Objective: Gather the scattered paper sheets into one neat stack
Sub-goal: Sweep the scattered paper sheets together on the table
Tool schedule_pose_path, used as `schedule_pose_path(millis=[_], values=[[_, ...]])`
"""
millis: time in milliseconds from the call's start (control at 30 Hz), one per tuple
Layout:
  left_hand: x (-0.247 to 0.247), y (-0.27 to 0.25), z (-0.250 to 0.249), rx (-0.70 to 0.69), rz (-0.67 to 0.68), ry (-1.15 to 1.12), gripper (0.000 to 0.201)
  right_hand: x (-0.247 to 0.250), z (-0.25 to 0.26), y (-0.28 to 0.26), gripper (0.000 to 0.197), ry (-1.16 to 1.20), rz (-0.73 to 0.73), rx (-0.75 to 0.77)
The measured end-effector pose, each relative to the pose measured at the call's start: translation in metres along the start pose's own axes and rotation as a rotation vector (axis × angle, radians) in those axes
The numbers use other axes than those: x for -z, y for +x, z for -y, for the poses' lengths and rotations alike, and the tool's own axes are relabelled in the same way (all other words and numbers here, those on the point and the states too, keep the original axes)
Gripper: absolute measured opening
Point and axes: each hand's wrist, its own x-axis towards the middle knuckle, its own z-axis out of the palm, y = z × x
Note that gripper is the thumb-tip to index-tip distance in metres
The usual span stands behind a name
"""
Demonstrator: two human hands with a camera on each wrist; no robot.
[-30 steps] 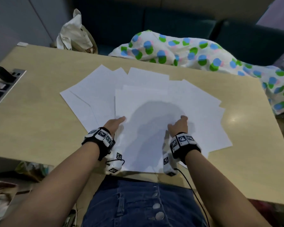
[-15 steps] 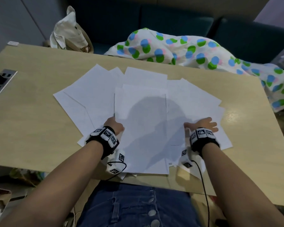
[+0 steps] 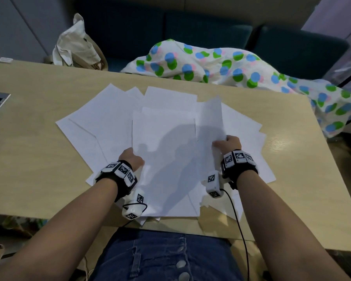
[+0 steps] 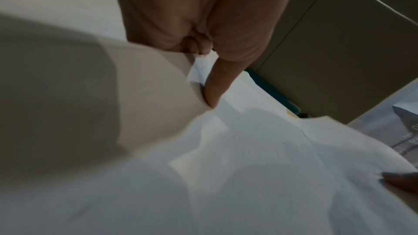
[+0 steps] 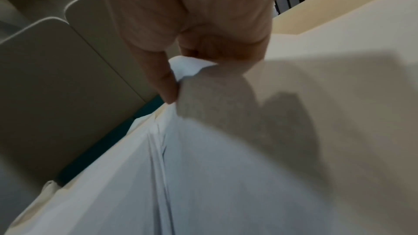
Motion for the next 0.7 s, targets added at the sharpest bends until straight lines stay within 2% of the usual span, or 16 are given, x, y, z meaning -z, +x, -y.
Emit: schedule_pose_path(millis=[67,167,267,333,367,433,467,567,667,700], values=[[0.001,0.000,0.000,0.006,-0.021,0.016,0.057,0.013,0.002,0.000,0.010,-0.026,-0.085,-0.036],[0.003,0.001,0.002,0.007,-0.048,0.011,0.038,0.049,-0.004,-0.010,0.016,-0.115,-0.138,-0.101],[0.003,-0.001,0.002,-0.008,-0.078,0.013,0.024,0.078,-0.026,-0.019,0.019,-0.415,-0.017,-0.090],[0.002,-0.001,0.001,-0.019,-0.091,0.035,0.026,0.081,-0.047,-0.012,0.009,-0.551,-0.030,-0.157],[0.001,-0.001,0.000,-0.026,-0.093,0.048,0.030,0.081,-0.056,-0.008,0.016,-0.585,-0.051,-0.196],[0.001,-0.001,0.001,-0.031,-0.085,0.054,0.034,0.077,-0.065,0.002,0.046,-0.584,-0.125,-0.240],[0.001,0.000,0.002,-0.036,-0.084,0.049,0.034,0.076,-0.065,0.004,0.053,-0.600,-0.131,-0.260],[0.001,-0.001,0.003,-0.036,-0.078,0.050,0.037,0.081,-0.054,-0.002,0.051,-0.605,-0.085,-0.278],[0.001,-0.004,0.001,-0.028,-0.075,0.043,0.042,0.087,-0.056,0.004,0.074,-0.525,-0.037,-0.285],[0.001,-0.005,0.000,-0.026,-0.077,0.052,0.044,0.086,-0.057,0.006,0.071,-0.507,-0.017,-0.284]])
